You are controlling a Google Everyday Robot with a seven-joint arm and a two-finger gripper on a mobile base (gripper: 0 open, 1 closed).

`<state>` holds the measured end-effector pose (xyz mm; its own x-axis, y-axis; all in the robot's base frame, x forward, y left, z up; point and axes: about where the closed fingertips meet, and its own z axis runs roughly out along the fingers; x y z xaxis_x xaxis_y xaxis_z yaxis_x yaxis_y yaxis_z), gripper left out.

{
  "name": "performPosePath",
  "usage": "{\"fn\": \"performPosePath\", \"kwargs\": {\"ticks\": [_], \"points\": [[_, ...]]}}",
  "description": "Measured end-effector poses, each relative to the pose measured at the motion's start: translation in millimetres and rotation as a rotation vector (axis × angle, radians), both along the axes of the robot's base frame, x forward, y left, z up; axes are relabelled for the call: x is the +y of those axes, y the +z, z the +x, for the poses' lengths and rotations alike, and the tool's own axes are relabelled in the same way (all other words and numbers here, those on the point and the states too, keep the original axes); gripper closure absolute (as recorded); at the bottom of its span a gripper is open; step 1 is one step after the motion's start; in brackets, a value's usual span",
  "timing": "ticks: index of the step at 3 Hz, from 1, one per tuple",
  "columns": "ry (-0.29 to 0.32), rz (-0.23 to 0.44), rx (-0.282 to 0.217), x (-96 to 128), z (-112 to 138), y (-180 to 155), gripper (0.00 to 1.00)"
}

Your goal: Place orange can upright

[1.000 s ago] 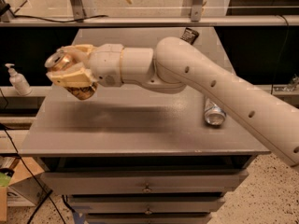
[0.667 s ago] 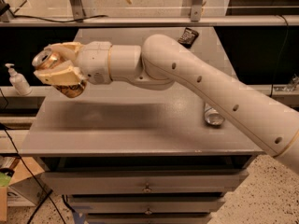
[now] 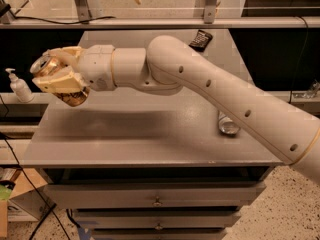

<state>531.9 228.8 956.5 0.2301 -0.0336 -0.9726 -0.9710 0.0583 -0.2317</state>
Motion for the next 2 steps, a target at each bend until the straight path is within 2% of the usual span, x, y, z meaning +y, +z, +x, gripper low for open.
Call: {"fn": "performPosePath", "kwargs": {"ticks": [1, 2], "points": [[-0.02, 0.017, 0.018, 0.4, -1.6, -6.2, 1.0], [-0.05, 0.064, 0.053, -3.9, -2.3, -16.2, 1.0]]}}
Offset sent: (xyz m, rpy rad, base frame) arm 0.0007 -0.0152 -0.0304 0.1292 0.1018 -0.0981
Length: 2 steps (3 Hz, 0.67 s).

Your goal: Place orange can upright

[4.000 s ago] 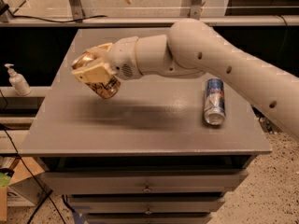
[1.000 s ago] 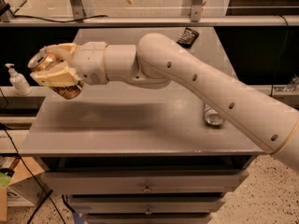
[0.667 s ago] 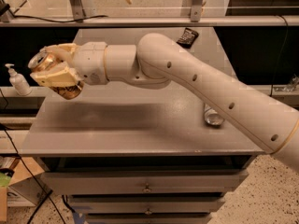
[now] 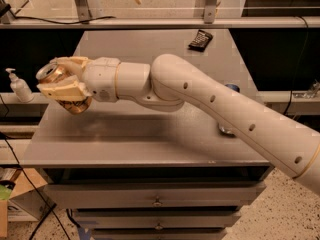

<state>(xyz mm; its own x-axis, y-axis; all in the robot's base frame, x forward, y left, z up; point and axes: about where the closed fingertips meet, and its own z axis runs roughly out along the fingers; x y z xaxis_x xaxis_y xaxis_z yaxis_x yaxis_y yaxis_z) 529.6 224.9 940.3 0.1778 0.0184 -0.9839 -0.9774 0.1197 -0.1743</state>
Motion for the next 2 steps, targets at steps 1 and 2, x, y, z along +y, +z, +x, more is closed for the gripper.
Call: {"fn": "performPosePath", "kwargs": {"ticks": [1, 2], "points": [[-0.024, 0.036, 0.021, -6.6, 1.2, -6.4, 1.0], [-0.04, 0.054, 0.027, -12.1, 1.9, -8.2, 1.0]]}}
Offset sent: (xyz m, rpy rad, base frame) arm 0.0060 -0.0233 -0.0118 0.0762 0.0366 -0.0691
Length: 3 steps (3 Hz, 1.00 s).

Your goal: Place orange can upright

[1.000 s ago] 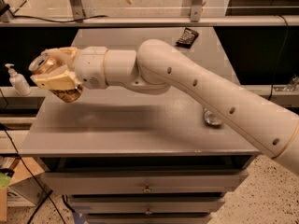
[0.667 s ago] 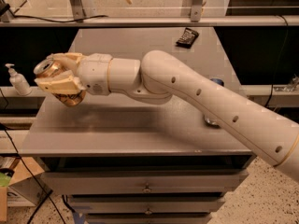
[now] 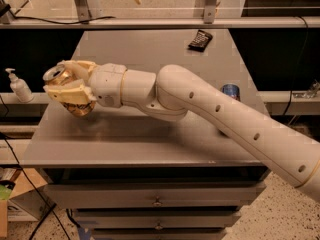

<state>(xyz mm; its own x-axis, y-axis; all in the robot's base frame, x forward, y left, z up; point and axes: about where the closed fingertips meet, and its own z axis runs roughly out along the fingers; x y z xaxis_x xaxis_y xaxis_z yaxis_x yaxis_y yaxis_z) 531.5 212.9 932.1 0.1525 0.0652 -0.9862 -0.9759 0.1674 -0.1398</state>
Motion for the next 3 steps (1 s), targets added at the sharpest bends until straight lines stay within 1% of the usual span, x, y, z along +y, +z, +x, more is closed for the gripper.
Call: {"fn": "performPosePath", "kwargs": {"ticks": [1, 2, 3], "points": [[-0.009, -0.002, 0.003, -3.4, 0.2, -2.2, 1.0], [-0.018, 0.001, 0.012, -6.5, 1.4, -7.7, 0.82], [-0.031, 0.005, 0.018, -10.9, 1.8, -9.3, 0.58]]}}
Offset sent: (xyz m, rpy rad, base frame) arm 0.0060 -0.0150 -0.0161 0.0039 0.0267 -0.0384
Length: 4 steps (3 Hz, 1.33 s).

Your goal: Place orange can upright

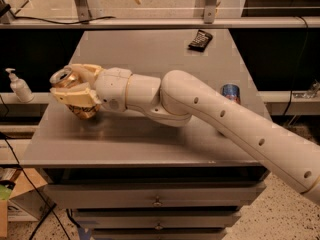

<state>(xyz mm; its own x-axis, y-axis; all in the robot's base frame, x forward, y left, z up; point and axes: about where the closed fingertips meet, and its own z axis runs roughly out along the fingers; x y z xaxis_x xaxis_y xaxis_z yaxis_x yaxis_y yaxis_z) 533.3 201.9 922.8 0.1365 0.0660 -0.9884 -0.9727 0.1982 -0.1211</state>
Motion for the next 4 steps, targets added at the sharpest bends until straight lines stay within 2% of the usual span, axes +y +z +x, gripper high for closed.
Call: {"fn": "performPosePath", "kwargs": {"ticks": [2, 3, 4], "points": [[-0.03, 0.0, 0.005, -9.5, -1.1, -0.9, 0.12], [-0.063, -0.005, -0.011, -20.0, -3.0, 5.4, 0.0], [-0.081, -0.011, -0.028, -25.4, -4.4, 12.9, 0.0]]}}
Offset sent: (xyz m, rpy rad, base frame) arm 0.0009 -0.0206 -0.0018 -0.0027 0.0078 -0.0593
